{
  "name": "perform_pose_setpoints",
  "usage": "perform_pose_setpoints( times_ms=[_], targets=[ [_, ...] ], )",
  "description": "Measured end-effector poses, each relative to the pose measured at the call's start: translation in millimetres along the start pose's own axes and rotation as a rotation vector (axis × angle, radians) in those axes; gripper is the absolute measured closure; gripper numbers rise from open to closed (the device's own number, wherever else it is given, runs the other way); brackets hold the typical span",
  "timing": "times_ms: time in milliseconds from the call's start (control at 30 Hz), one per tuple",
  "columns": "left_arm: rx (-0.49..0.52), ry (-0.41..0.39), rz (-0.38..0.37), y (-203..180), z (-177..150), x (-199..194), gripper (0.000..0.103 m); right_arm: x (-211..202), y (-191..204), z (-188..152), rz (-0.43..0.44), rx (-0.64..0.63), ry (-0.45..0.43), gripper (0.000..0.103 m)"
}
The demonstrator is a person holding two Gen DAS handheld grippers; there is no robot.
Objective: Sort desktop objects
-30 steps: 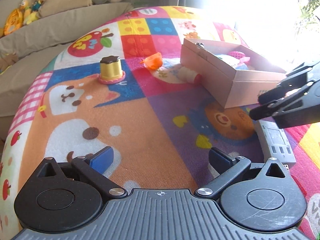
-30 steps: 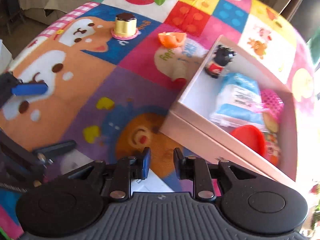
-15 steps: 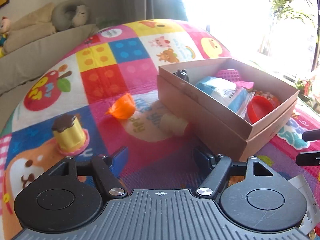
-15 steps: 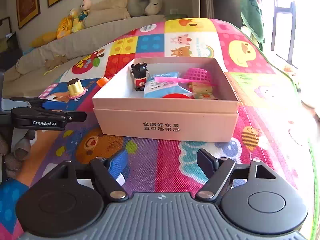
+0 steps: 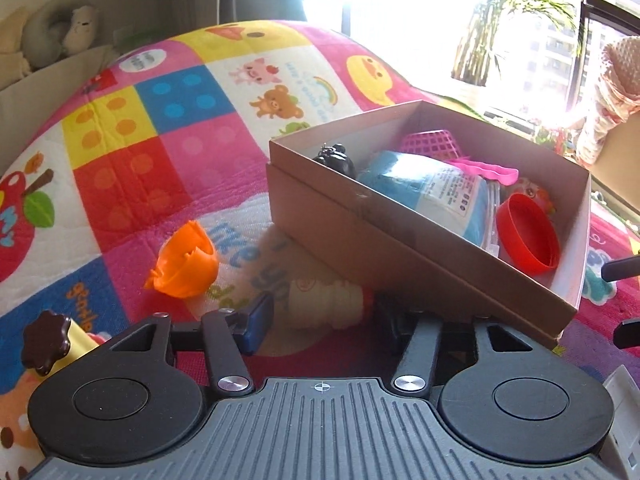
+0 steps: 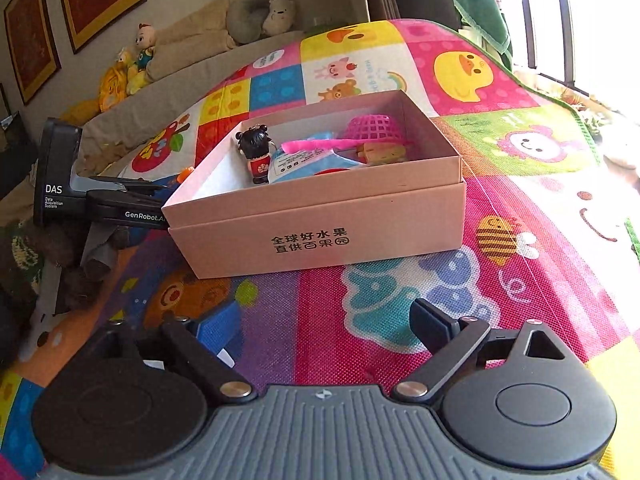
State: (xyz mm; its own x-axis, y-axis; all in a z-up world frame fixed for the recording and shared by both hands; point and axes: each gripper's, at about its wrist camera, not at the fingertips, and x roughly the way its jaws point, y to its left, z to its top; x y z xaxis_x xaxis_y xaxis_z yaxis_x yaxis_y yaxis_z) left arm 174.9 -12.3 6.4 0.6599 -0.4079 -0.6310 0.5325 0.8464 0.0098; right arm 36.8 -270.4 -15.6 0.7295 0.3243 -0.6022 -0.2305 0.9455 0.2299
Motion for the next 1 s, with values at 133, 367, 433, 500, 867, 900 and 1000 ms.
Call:
perform_pose_setpoints(
  times_ms=[133,367,433,500,867,900,1000],
  targets=[
    [-0.014,-0.021,0.052,-9.8,-2.0,-5.3,0.055,0.2,-0.4,-0.1,-0.01,0.007,-0.003,0.009],
    [-0.136,0.022,0.093,-22.9,-28.6,-47.3,0.055,-5.0,-3.8,-2.0,-0.028,0.038,-0.038,0.007],
    [-0.15,0.027,0.082,-35.4,-39.2,-66.6,0.055,-7.7,-5.6,-2.1,-0.031,0.05,-0.055,0.006],
    [-0.164,0.027,0.05,-49.3,-46.2,-80.5,0.055,-9.4,-7.4,-1.8,-0.036,0.063,-0.069,0.006],
    [-0.157,0.0,0.092,-95.6,-66.9,-96.4,0.018,-12.7,-10.1,-2.5,-0.056,0.077,-0.089,0.003],
    [-0.163,-0.012,0.104,-93.5,-68.2,-100.6,0.015,-11.5,-9.3,-1.9,-0.059,0.073,-0.08,0.003],
    [-0.166,-0.034,0.212,-81.5,-70.6,-111.9,0.006,-9.1,-2.5,-1.2,-0.073,0.034,-0.062,0.003]
  ],
)
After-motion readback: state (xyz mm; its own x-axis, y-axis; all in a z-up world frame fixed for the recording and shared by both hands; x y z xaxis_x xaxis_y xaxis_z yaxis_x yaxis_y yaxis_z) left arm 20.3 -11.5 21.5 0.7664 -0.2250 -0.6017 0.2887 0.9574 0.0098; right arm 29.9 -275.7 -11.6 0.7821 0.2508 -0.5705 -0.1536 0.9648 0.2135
